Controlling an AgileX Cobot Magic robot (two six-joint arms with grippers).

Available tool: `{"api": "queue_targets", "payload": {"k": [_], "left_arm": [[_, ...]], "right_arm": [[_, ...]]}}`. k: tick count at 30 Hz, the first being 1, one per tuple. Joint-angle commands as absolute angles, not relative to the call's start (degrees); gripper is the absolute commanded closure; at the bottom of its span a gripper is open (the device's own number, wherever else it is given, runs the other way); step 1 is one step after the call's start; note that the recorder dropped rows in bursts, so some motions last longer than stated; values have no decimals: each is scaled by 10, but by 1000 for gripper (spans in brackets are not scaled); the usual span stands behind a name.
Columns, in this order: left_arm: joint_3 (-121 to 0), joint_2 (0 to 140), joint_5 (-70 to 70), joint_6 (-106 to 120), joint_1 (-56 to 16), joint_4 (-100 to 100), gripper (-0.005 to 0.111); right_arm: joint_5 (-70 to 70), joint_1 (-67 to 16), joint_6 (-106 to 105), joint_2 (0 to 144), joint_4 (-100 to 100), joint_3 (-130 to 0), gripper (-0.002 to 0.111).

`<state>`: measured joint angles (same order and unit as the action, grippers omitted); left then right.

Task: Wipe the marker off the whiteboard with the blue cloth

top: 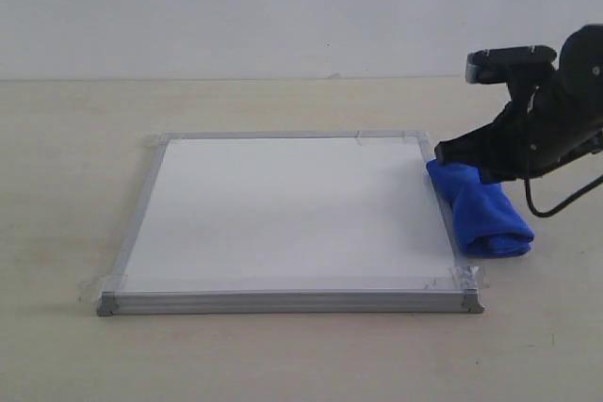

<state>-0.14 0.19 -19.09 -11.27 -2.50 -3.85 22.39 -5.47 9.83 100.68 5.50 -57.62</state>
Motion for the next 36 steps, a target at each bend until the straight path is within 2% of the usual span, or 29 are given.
{"api": "queue_targets", "payload": {"k": [1,9,18,26,36], "left_arm": [[0,0,-189,-118,-23,-37,102],[0,0,-189,-118,-23,-37,102],[0,0,-189,-118,-23,-37,102],[0,0,-189,-118,-23,-37,102],[0,0,-189,-118,-23,-37,102]], "right_arm": [[169,-52,94,1034,48,-547,108],[182,-52,97,1070,48,-547,108],[297,-57,77,866,6,-542,108],[299,-134,81,704,-97,-480,108],[528,-200,87,604,-122,-480,108]]}}
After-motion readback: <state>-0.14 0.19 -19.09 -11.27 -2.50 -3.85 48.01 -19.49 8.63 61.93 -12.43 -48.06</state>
